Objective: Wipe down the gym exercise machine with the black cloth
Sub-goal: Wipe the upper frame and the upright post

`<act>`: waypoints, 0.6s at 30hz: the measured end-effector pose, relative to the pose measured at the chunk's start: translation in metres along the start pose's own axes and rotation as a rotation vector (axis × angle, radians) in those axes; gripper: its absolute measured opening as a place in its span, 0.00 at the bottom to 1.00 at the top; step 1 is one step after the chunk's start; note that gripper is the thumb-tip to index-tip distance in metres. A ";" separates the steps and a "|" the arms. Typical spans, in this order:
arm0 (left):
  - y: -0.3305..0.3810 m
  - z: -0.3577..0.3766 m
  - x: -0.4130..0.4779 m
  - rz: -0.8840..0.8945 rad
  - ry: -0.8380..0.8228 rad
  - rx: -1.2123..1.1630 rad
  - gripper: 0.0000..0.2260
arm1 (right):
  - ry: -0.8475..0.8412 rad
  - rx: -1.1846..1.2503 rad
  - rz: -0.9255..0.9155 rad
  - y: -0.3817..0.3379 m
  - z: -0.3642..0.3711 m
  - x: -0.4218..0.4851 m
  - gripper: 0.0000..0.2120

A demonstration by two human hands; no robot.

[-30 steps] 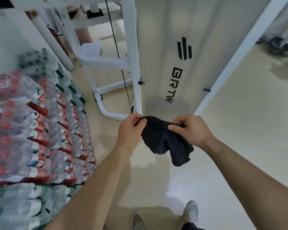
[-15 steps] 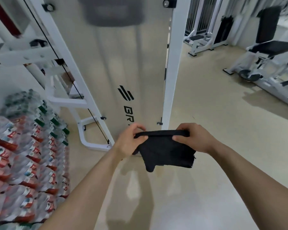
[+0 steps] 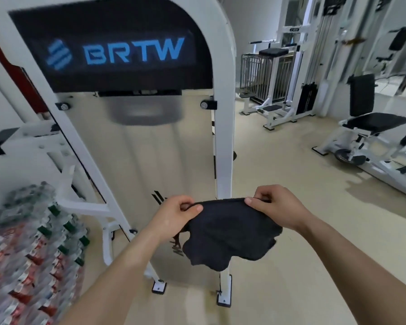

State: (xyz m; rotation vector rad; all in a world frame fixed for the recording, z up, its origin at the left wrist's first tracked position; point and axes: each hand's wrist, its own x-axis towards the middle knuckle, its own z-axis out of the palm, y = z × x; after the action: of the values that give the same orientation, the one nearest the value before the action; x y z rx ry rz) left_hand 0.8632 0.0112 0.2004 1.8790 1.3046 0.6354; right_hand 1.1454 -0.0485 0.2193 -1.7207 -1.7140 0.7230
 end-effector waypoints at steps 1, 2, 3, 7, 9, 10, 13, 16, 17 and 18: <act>0.010 -0.004 0.010 0.025 0.045 -0.024 0.12 | 0.032 0.026 -0.022 -0.001 -0.011 0.009 0.17; 0.021 -0.008 0.019 0.055 0.099 -0.034 0.12 | 0.061 0.057 -0.042 -0.003 -0.022 0.018 0.16; 0.033 -0.013 0.027 0.090 0.159 -0.033 0.11 | 0.083 0.087 -0.062 -0.004 -0.031 0.027 0.15; 0.085 -0.037 0.053 0.190 0.335 -0.020 0.07 | 0.137 0.169 -0.195 -0.020 -0.067 0.068 0.13; 0.117 -0.051 0.059 0.245 0.423 -0.007 0.07 | 0.168 0.247 -0.282 -0.033 -0.087 0.090 0.13; 0.133 -0.058 0.062 0.282 0.492 0.009 0.07 | 0.186 0.280 -0.323 -0.041 -0.099 0.102 0.13; 0.184 -0.081 0.074 0.381 0.709 0.057 0.05 | 0.215 0.307 -0.456 -0.076 -0.138 0.139 0.13; 0.235 -0.108 0.094 0.438 0.935 0.039 0.02 | 0.265 0.328 -0.576 -0.119 -0.175 0.184 0.13; 0.252 -0.117 0.102 0.450 1.011 0.046 0.04 | 0.297 0.358 -0.594 -0.134 -0.186 0.198 0.13; 0.266 -0.126 0.110 0.454 1.077 0.062 0.05 | 0.335 0.391 -0.610 -0.151 -0.196 0.211 0.14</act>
State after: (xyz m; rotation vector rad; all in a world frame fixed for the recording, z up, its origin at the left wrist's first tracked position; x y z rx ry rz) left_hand 0.9580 0.0980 0.4876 1.9298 1.4812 2.0555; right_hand 1.1922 0.1537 0.4696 -0.9160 -1.6017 0.4180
